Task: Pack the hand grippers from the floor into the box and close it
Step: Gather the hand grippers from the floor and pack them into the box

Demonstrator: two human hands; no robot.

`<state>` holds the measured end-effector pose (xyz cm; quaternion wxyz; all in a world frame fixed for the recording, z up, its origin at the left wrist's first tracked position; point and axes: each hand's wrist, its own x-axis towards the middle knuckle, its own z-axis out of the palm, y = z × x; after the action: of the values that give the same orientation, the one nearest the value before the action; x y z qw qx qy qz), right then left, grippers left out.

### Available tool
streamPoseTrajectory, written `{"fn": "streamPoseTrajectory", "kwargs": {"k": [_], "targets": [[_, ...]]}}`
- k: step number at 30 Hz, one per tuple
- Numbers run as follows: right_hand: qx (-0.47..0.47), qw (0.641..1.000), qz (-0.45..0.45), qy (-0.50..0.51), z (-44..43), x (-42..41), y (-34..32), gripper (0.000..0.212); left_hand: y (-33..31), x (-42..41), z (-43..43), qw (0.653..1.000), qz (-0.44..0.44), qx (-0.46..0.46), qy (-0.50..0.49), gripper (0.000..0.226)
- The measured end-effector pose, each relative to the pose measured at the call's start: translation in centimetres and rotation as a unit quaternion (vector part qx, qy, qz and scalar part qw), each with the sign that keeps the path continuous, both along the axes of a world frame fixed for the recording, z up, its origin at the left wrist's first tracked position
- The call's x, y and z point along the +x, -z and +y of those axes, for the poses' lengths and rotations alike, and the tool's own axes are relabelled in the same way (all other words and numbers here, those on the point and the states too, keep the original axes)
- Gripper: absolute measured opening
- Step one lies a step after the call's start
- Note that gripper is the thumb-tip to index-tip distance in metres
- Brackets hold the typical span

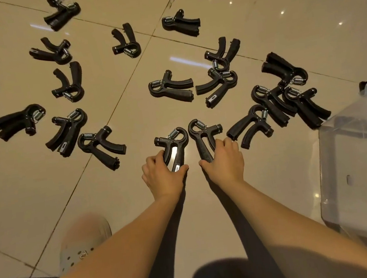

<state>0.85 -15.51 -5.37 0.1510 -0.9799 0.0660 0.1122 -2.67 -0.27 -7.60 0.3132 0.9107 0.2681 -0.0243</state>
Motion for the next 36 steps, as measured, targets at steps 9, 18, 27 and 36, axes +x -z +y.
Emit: {"fn": "streamPoseTrajectory", "kwargs": {"k": [9,18,27,36], "targets": [[0.071,0.996,0.031,0.038,-3.4,-1.8,-6.3,0.049,-5.6,-0.2,-1.2,0.991,-0.064,-0.116,-0.025,0.07],[0.065,0.988,-0.093,0.102,-12.5,-2.5,-20.3,0.054,-19.5,0.4,-8.3,0.958,-0.223,-0.171,0.057,0.067],[0.049,0.983,-0.133,0.118,-25.8,-8.0,-32.4,0.057,-30.4,-5.0,-18.4,0.917,-0.289,-0.174,0.213,0.069],[0.043,0.989,-0.093,0.105,-30.9,-11.1,-36.0,0.057,-31.8,-7.9,-20.4,0.891,-0.263,-0.098,0.357,0.087]]}}
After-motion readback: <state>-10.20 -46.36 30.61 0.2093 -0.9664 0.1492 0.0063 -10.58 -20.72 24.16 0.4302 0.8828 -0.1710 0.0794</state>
